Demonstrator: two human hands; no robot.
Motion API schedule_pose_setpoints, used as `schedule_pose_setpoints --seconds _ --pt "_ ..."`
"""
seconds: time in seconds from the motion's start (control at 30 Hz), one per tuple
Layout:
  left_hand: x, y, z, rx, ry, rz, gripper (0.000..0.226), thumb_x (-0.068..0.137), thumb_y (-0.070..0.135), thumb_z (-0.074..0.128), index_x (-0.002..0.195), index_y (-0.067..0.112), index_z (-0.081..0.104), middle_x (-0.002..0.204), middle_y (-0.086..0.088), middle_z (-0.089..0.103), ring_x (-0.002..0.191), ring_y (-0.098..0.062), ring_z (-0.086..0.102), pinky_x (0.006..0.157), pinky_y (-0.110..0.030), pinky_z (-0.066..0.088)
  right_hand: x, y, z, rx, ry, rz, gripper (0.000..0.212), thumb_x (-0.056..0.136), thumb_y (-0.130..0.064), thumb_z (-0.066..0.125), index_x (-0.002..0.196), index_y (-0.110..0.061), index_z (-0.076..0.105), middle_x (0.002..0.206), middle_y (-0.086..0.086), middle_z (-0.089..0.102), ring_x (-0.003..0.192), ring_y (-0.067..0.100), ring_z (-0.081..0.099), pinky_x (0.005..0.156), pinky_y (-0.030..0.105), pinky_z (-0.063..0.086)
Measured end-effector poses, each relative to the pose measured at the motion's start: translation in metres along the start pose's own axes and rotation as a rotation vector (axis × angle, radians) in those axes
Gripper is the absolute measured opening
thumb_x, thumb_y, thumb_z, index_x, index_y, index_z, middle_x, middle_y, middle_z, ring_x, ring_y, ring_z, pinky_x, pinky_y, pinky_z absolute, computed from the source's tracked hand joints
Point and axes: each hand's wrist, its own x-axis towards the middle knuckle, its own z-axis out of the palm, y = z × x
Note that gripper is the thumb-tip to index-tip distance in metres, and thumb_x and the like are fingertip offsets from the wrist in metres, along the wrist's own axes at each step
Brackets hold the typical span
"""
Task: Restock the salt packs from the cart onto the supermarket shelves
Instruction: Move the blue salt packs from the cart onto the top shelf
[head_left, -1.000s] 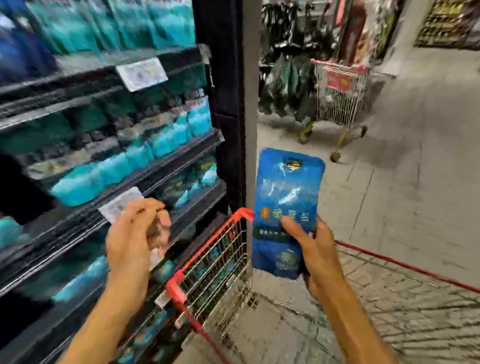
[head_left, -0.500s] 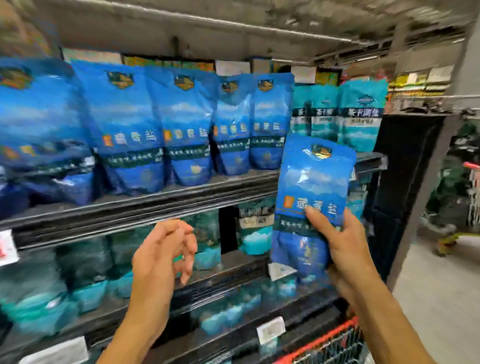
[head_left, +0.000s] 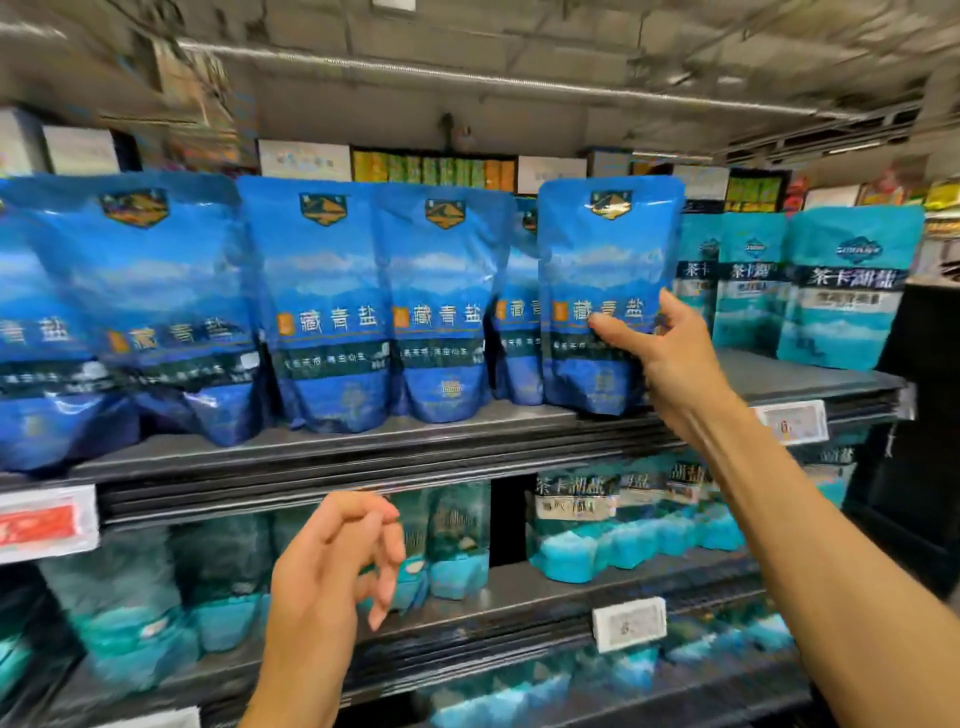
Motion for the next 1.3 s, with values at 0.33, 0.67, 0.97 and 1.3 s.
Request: schedule_pose_setpoints --seconds 0.33,0.67,0.97,1.3 --pt "0.001 -0.014 0.010 0.011 -0.041 0.021 0.016 0.081 0.023 0.053 0.076 0.014 0.066 0.063 -0.013 0.056 0.043 -0.019 0.043 0.038 -0.019 0.034 -0.022 0.000 -0.008 -0.872 0.188 -0.223 0.089 0.066 -0.064 0.077 0.131 -0.012 0.045 0.116 0.004 0.052 0.105 0.024 0.056 0.081 0.039 0.050" --pt "-0.001 -0.024 0.014 0.029 -0.063 0.003 0.029 0.098 0.003 0.042 0.080 0.010 0.065 0.065 -0.014 0.056 0.044 -0.018 0.044 0.038 -0.021 0.035 -0.027 0.008 -0.004 -0.893 0.083 -0.229 0.061 0.076 -0.043 0.082 0.115 -0.008 0.050 0.107 0.005 0.054 0.102 0.023 0.049 0.076 0.021 0.028" --pt "-0.004 -0.028 0.004 0.015 -0.038 -0.030 0.033 0.099 0.004 0.042 0.079 0.013 0.066 0.066 -0.012 0.056 0.045 -0.017 0.044 0.037 -0.021 0.035 -0.019 0.014 0.003 -0.907 0.049 -0.261 0.063 0.079 -0.038 0.080 0.120 -0.001 0.051 0.100 0.003 0.045 0.092 0.016 0.041 0.077 0.018 0.027" --pt "-0.013 -0.022 0.001 0.043 -0.019 -0.064 0.027 0.095 0.010 0.047 0.079 0.014 0.069 0.066 -0.010 0.057 0.046 -0.016 0.046 0.036 -0.022 0.035 -0.032 0.020 0.003 -0.854 0.123 -0.310 0.081 0.081 -0.042 0.077 0.137 0.002 0.039 0.112 0.004 0.037 0.089 -0.001 0.030 0.085 0.011 0.027"
